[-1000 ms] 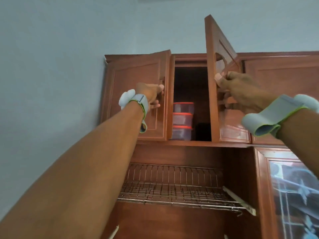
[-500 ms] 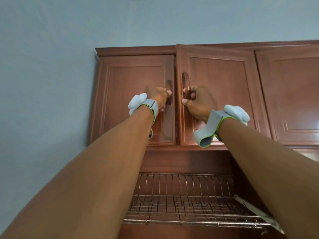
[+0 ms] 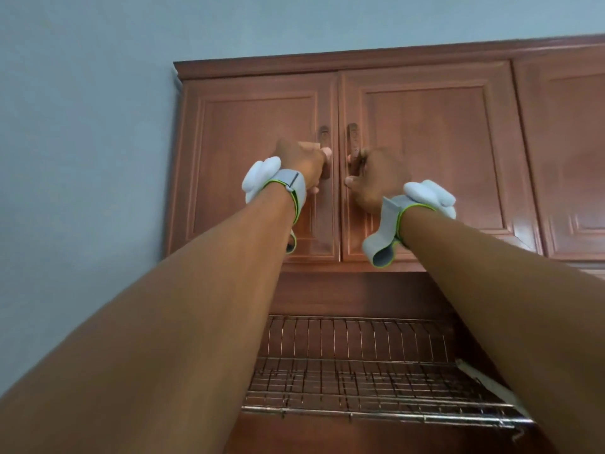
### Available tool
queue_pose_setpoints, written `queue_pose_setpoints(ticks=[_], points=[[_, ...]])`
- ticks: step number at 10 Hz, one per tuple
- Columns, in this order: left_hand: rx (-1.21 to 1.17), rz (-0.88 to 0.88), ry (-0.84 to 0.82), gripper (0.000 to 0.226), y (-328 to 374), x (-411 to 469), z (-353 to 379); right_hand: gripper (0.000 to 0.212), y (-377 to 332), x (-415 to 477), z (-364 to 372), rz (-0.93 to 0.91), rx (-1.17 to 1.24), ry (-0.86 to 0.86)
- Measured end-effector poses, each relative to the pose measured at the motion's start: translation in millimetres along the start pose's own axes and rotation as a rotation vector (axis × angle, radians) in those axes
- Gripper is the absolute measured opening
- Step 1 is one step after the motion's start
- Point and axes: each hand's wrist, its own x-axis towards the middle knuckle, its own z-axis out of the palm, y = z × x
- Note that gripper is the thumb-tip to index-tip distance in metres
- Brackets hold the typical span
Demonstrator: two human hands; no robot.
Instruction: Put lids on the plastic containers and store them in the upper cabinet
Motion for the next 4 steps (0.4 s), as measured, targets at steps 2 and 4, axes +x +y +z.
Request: queue_pose_setpoints(ticks=[2, 4], points=[[-0.035, 0.005, 0.013, 0.025, -3.8, -0.6, -3.5, 0.033, 5.3, -2.1, 2.2, 0.033, 0.083, -0.032], [-0.219, -0.082, 0.014, 0.024, -1.9, -18.7, -7.1, 0.063, 2.9, -57.5, -55.7, -0.010, 0.806, -0.155]])
